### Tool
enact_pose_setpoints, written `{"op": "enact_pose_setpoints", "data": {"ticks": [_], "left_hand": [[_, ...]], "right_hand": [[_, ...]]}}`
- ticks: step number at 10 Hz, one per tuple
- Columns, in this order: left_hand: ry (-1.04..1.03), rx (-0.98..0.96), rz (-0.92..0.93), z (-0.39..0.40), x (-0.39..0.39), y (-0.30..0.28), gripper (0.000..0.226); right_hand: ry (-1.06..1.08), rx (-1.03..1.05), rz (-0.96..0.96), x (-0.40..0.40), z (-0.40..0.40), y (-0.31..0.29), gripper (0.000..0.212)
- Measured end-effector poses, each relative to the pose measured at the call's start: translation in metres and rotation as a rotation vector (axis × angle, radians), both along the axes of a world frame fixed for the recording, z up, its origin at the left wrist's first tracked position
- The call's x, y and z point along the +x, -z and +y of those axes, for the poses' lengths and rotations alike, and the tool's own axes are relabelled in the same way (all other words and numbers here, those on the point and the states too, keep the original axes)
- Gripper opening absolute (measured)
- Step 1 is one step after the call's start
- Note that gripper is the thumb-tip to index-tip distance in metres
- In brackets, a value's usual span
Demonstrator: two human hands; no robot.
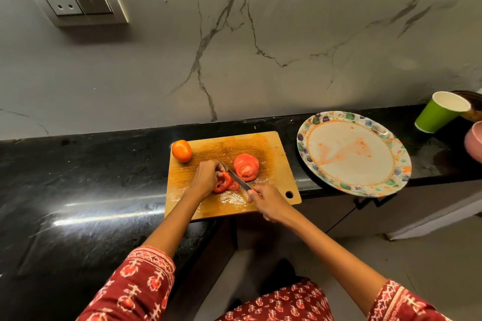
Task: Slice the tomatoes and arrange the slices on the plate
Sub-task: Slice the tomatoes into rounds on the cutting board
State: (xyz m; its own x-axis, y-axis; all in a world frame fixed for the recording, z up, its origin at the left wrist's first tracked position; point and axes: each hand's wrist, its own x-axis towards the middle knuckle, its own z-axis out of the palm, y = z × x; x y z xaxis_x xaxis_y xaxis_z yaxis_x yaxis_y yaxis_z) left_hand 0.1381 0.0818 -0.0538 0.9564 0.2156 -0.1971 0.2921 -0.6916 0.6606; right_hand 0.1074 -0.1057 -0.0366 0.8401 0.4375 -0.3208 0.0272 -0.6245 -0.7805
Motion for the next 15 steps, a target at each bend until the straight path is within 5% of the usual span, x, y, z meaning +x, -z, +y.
{"op": "enact_pose_setpoints", "data": {"ticks": [6,7,11,14,15], "left_hand": [[-0.251,-0.284,-0.107,0.0,-0.012,0.01,0.025],[-0.308,-0.466,-0.067,-0.003,-0.017,0.003,0.021],[-0.149,-0.196,-0.189,0.011,-0.016,0.008,0.029],[0.015,-0.149,-0.251,0.025,-0.028,-0.002,0.03],[-0.127,-0.163,-0.287,0.032,-0.029,-0.003,0.019]], "right_hand": [[0.007,-0.025,-0.063,0.009,0.019,0.017,0.029],[-0.006,-0.037,-0.058,0.007,0.018,0.018,0.029],[0.01,-0.055,-0.189,0.005,0.019,0.02,0.034],[0.095,0.19,-0.132,0.027,0.023,0.011,0.002],[0.15,0.217,-0.141,0.034,0.034,0.009,0.012]]}}
